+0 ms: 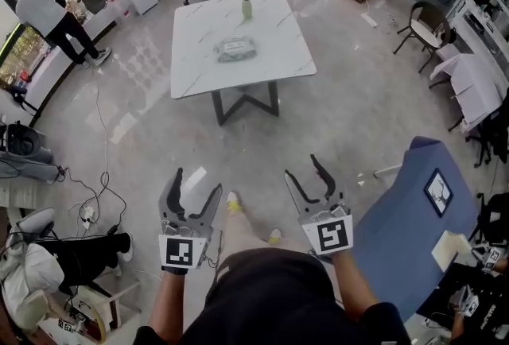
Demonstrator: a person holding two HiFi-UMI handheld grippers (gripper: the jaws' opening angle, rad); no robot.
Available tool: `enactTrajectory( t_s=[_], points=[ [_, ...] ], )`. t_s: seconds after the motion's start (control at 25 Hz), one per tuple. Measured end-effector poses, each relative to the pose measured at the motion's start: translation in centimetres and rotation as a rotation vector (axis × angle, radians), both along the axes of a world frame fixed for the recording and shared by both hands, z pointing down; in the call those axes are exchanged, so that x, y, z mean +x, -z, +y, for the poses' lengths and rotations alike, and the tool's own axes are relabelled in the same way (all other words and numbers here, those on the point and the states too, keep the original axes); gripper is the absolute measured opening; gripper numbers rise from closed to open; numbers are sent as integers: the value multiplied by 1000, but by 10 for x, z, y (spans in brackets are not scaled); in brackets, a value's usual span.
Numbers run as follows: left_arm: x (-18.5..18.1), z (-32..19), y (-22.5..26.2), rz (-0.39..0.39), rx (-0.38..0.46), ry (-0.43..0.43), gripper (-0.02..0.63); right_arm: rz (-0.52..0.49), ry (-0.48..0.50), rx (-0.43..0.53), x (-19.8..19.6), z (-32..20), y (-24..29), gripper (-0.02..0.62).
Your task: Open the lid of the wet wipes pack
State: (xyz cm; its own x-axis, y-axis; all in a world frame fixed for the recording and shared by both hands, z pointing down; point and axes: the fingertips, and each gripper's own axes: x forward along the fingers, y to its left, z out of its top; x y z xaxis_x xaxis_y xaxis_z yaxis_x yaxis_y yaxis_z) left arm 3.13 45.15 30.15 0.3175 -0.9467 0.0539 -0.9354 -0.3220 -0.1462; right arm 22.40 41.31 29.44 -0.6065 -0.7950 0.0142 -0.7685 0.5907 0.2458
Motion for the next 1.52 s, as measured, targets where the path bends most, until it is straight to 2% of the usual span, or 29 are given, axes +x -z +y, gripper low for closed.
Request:
enactTrajectory(
  t_s=[0.12,0.36,0.56,0.72,0.92,1.08,1.32,1.52],
  points=[
    [-24,-23,-3,21,-24,-1,359,-18,-3,-3,-18,-22,6,239],
    [-83,-84,-12,29,-51,16,331,9,-28,-30,-61,-74,2,219],
    [-127,-126,-4,129,-3,-7,300,5,-78,-54,-107,-118,3,218],
    [-161,-158,3,110,27,-74,285,6,-122,-54,-145,-149,5,221],
    [-198,-197,-11,163,-26,-74,282,33,-163,-72,-169,-179,-1,219],
    [-211,-222,-18,157,-29,-87,283,69,-185,-90,-177,-201,-7,221],
    [-215,-269,-22,165,-28,-102,289,28,-183,-103,-190,-246,-8,221],
    [-209,-312,-24,134,-22,-109,296,89,-147,-86,-199,-295,-21,221]
  ],
)
